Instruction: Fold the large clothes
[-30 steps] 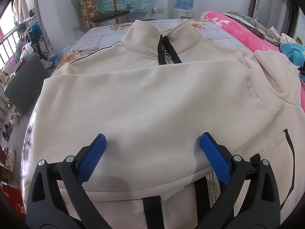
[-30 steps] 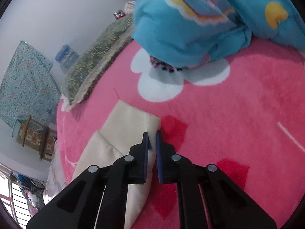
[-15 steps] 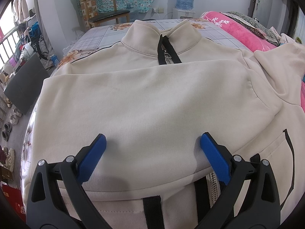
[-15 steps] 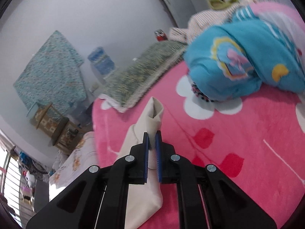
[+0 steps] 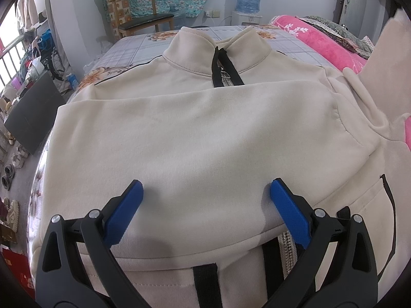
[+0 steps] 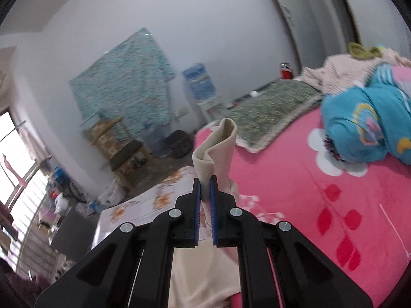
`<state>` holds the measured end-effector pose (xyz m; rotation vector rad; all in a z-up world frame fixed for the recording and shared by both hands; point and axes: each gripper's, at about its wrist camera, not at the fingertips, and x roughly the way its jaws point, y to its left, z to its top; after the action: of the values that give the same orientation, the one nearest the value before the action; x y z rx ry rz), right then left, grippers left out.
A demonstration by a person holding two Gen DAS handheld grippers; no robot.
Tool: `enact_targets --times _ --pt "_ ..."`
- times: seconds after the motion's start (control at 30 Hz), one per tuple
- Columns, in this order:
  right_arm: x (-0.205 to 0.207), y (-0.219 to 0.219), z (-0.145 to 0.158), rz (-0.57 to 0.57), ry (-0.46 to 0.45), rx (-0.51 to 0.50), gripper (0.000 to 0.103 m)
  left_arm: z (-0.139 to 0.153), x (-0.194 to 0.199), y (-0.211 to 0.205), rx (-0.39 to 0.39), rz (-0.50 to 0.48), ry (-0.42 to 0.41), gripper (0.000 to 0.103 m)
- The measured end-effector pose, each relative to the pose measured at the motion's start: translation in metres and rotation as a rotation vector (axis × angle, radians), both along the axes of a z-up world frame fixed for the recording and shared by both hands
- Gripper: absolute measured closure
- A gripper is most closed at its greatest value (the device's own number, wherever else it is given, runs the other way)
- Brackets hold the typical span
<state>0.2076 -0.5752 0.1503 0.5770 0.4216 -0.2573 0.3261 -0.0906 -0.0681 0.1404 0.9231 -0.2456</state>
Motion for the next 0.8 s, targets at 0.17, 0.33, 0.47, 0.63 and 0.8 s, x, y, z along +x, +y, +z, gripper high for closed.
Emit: enact_targets --times 0.17,0.33,0.47,0.63,0.8 --pt "0.0 0.039 0.019 0.041 -0.038 -0.021 0.096 0.008 -0.002 0.009 -0.018 0.031 -0.017 0.007" --pt "0.007 0.078 0.026 0.085 -0.04 -0.025 0.096 0.05 -0.025 0.039 -0.085 0.059 -0.053 0.008" --pt "0.016 0.114 0.032 0.131 -0.044 -0.042 0.096 0.077 -0.049 0.069 -0.064 0.077 -0.119 0.008" --pt "0.031 0.178 0.038 0.234 -0.061 -0.068 0.096 0.079 -0.065 0.119 -0.063 0.108 -0.155 0.03" --pt "0.055 0.281 0.032 0.43 -0.078 -0.146 0.096 0.07 -0.068 0.156 -0.114 0.108 -0.095 0.05"
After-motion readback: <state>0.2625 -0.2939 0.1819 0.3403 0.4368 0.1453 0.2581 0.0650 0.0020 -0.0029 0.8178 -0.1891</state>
